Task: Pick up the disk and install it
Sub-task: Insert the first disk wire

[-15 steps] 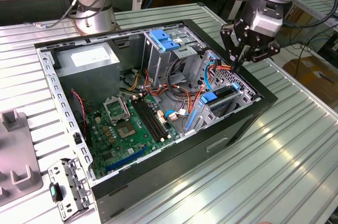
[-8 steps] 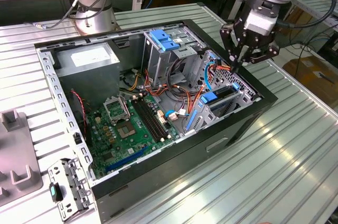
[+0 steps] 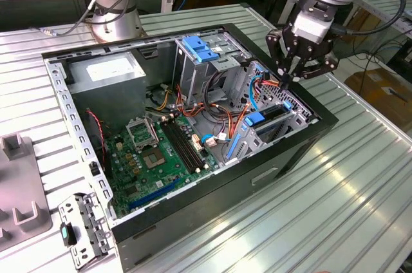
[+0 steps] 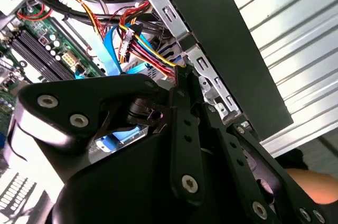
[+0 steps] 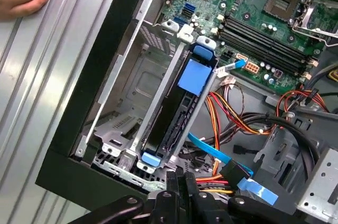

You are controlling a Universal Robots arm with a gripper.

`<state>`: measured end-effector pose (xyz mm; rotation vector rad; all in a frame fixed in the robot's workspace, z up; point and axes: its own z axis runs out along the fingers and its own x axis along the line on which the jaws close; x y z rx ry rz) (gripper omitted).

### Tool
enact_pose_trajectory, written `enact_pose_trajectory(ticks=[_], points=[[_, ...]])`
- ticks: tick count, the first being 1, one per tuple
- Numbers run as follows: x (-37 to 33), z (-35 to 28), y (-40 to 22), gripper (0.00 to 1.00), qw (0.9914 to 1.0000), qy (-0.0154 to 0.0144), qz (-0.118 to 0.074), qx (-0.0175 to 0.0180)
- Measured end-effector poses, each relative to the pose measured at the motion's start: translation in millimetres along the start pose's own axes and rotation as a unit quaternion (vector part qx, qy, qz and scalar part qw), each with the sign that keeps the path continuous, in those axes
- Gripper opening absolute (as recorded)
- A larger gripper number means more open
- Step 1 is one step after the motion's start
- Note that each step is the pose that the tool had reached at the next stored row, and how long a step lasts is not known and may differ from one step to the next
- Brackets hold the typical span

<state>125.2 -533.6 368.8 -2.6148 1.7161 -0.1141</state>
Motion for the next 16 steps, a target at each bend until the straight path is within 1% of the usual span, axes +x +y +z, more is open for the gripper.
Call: enact_pose_trajectory(ticks=[1, 3, 5, 7, 8, 10, 12, 13, 14, 15, 16], points=[[0.0, 0.3, 0.0, 0.16, 0.99987, 0.0008, 0.016, -0.0009], [0.0, 0.5, 0.0, 0.16, 0.9995, 0.0016, 0.031, -0.0017], [-0.9, 0.5, 1.3, 0.16, 0.99923, 0.002, 0.039, -0.0022], [-2.5, 0.3, 5.1, 0.16, 0.99923, 0.002, 0.039, -0.0022], [-2.7, 0.5, 5.6, 0.16, 0.9992, 0.0022, 0.04, -0.0022], [-2.7, 0.8, 5.6, 0.16, 0.9983, 0.0031, 0.058, -0.0033], [-2.8, 1.2, 5.7, 0.16, 0.99707, 0.0041, 0.076, -0.0043], [-2.8, 1.5, 5.6, 0.16, 0.99588, 0.0049, 0.09, -0.0051], [-2.9, 2.0, 5.7, 0.16, 0.99401, 0.0058, 0.109, -0.0061], [-2.9, 2.5, 5.7, 0.16, 0.99276, 0.0063, 0.12, -0.0067], [-2.9, 2.8, 5.7, 0.16, 0.99182, 0.0067, 0.127, -0.0071]])
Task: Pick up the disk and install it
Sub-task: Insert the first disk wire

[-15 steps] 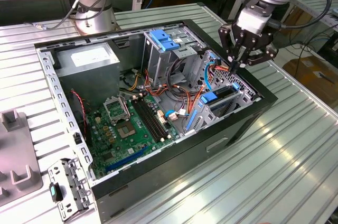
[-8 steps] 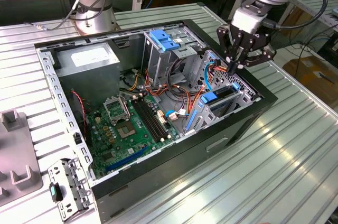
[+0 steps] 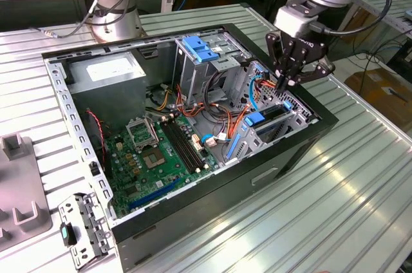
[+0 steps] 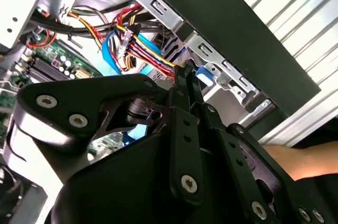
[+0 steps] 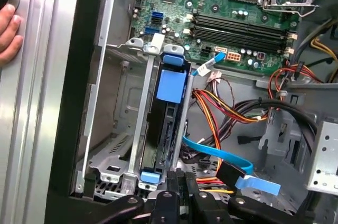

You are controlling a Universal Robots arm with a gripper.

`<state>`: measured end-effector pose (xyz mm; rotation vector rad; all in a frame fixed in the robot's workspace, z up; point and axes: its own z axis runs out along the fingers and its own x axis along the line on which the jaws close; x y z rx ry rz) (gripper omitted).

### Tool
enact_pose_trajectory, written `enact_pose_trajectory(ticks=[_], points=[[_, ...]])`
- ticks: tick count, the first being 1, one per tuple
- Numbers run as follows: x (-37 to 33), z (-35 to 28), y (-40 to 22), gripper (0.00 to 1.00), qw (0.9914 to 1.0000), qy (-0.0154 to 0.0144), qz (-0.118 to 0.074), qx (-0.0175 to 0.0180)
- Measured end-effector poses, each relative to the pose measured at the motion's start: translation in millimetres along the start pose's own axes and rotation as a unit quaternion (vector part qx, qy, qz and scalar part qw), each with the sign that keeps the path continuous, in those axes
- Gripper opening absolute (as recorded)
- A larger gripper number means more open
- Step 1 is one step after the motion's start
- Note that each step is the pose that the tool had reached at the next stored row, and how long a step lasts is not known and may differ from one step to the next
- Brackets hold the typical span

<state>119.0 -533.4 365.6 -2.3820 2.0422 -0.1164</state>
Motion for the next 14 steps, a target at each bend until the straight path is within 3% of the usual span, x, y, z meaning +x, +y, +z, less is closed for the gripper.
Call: enact_pose_trajectory(ticks=[3, 8, 9, 11, 12, 14], points=[[-0.1, 1.4, 0.1, 0.16, 0.99964, 0.0013, 0.027, -0.0015], [-1.6, 4.0, 7.9, 0.16, 0.9994, 0.0019, 0.034, -0.0019], [-1.4, 7.8, 8.8, 0.16, 0.99753, 0.0039, 0.07, -0.0039], [9.0, 14.4, 18.7, 0.16, 0.9974, 0.004, 0.072, -0.0044], [10.2, 15.6, 18.6, 0.16, 0.99686, 0.0042, 0.079, -0.005], [10.2, 16.5, 18.6, 0.16, 0.99683, 0.0042, 0.079, -0.005]])
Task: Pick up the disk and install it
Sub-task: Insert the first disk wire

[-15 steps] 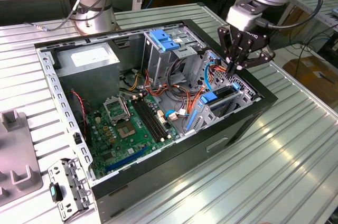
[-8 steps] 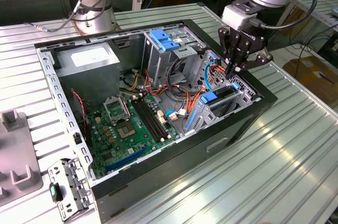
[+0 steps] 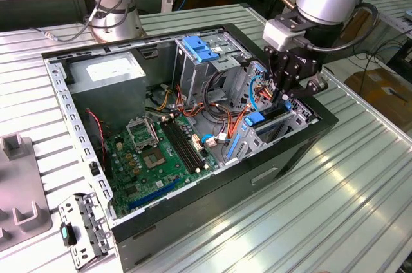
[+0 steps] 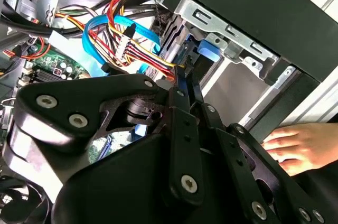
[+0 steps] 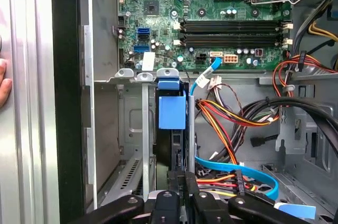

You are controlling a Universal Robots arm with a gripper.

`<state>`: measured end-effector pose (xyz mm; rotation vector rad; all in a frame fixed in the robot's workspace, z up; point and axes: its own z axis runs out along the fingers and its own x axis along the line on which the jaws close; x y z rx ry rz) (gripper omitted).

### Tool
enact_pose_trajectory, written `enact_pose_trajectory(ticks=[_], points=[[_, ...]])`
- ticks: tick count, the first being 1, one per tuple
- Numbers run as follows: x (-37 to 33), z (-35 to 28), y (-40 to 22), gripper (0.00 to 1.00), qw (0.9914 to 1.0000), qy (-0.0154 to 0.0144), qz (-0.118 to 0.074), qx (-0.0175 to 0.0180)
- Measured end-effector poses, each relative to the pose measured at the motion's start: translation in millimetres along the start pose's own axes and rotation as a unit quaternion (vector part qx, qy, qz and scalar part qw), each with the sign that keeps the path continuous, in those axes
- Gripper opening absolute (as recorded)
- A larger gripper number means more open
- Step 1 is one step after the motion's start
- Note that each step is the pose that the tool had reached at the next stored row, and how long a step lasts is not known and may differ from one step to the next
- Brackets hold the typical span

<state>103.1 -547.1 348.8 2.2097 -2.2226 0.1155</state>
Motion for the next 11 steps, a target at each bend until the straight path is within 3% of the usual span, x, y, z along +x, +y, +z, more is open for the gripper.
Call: enact_pose_trajectory(ticks=[11], points=[[-0.3, 6.2, -0.6, 0.16, 1.0, 0.0002, 0.002, -0.0002]])
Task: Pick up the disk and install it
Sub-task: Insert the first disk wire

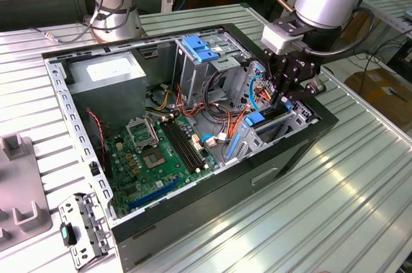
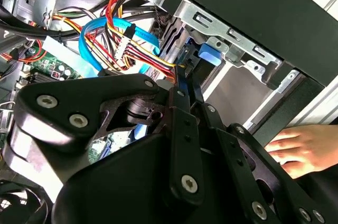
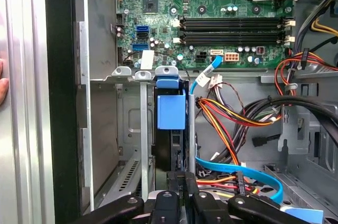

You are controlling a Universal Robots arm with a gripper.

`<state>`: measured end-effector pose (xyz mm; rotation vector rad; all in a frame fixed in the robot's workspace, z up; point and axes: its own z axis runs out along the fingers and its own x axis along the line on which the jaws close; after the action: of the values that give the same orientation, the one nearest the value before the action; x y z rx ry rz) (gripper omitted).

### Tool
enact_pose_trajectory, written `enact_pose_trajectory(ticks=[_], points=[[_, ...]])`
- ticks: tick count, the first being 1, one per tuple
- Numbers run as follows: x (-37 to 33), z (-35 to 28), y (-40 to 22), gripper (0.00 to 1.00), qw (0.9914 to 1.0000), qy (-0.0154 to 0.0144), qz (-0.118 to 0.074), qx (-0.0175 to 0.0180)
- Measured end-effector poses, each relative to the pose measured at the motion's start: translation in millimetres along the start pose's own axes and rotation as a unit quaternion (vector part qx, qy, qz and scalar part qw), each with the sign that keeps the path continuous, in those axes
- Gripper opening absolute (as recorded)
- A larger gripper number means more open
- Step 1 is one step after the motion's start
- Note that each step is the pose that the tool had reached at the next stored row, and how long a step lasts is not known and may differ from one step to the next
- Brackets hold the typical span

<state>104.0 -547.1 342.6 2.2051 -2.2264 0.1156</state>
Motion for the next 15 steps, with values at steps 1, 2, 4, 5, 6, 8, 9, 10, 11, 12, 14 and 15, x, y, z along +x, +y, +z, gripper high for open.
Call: enact_pose_trajectory(ticks=[1, 2, 4, 5, 6, 8, 9, 10, 11, 12, 14, 15], points=[[0.0, 0.1, 0.0, 0.16, 1.0, 0.0, 0.0, 0.0], [0.0, 0.1, 0.0, 0.16, 1.0, 0.0001, 0.0, 0.0], [0.0, 0.2, 0.0, 0.16, 1.0, -0.0001, 0.0, 0.0], [0.0, 0.2, 0.0, 0.16, 1.0, -0.0001, 0.0, 0.0], [0.0, 0.2, 0.0, 0.16, 1.0, -0.0001, 0.0, 0.0], [0.0, 0.2, 0.0, 0.16, 1.0, -0.0001, 0.0, 0.0], [0.0, 0.3, 0.0, 0.18, 1.0, -0.0002, 0.0, 0.0], [0.0, 0.3, 0.0, 0.18, 1.0, -0.0002, 0.0, 0.0], [0.0, 0.2, 0.0, 0.24, 1.0, -0.0002, 0.0, 0.0], [0.0, -0.5, -0.1, 0.24, 1.0, -0.0001, 0.0, 0.0], [0.4, -7.4, -0.4, 0.24, 1.0, -0.0002, -0.001, 0.0], [0.6, -10.1, -0.5, 0.24, 1.0, -0.0001, -0.001, 0.0001]])
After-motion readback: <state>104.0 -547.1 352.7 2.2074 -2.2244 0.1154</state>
